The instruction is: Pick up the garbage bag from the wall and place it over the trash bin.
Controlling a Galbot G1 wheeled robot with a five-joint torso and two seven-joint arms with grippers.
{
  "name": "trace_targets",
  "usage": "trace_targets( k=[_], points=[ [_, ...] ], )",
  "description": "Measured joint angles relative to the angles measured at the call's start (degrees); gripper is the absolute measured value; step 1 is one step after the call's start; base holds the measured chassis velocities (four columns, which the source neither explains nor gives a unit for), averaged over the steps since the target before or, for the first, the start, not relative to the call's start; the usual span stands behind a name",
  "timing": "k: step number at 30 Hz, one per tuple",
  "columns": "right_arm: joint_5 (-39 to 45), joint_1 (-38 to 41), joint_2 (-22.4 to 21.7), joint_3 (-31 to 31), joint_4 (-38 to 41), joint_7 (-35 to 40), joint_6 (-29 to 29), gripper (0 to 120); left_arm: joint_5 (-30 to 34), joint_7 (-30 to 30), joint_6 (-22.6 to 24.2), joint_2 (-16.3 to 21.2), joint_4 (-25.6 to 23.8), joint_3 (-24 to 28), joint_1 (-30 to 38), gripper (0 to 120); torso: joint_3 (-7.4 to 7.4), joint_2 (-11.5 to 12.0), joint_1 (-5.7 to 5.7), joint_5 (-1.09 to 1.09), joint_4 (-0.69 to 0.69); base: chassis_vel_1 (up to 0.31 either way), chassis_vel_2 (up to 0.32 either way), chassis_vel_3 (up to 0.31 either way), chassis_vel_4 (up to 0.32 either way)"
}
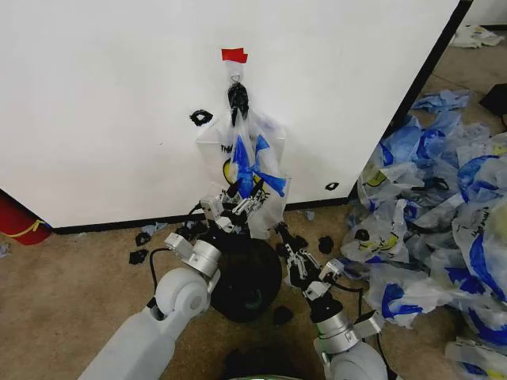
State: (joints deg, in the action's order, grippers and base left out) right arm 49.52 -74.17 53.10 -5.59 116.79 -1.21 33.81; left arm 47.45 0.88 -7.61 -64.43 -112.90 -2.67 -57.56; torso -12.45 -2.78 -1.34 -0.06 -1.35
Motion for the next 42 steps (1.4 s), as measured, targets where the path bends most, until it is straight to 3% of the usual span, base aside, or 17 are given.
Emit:
trace_targets(
  k=[7,8,20,32,42],
  points=[
    [0.00,-0.02,-0.03,0.09,0.01,-0.01,0.11,0,-0.02,0.00,-0.10,-0.23,0.78,0.32,0.17,52,0.00,0.00,0.00,0.00,0.00,0.000,0.000,0.000,0.000],
    [0.00,-0.02,0.04,0.08,0.01,-0.02,0.15,0,-0.09,-0.03,-0.21,-0.27,1.21,0.36,0.17,43,0.00,0.00,0.00,0.00,0.00,0.000,0.000,0.000,0.000],
    [0.04,0.46,0.48,-0.28,-0.06,-0.07,0.18,0,-0.23,-0.15,-0.52,-0.62,1.73,0.10,-0.39,1,0.00,0.00,0.00,0.00,0.00,0.000,0.000,0.000,0.000],
    [0.53,0.42,0.62,0.20,0.59,-0.18,0.35,0,-0.17,-0.14,-0.59,-0.75,-1.49,-3.27,-3.46,0,0.00,0.00,0.00,-0.01,0.00,0.000,0.000,0.000,0.000],
    [0.65,-0.16,1.16,1.69,1.26,0.02,0.42,0,0.14,-0.10,-0.93,-1.42,-7.09,-10.47,-9.23,0,0.00,0.00,0.01,0.00,0.00,0.000,0.000,0.000,0.000]
  ],
)
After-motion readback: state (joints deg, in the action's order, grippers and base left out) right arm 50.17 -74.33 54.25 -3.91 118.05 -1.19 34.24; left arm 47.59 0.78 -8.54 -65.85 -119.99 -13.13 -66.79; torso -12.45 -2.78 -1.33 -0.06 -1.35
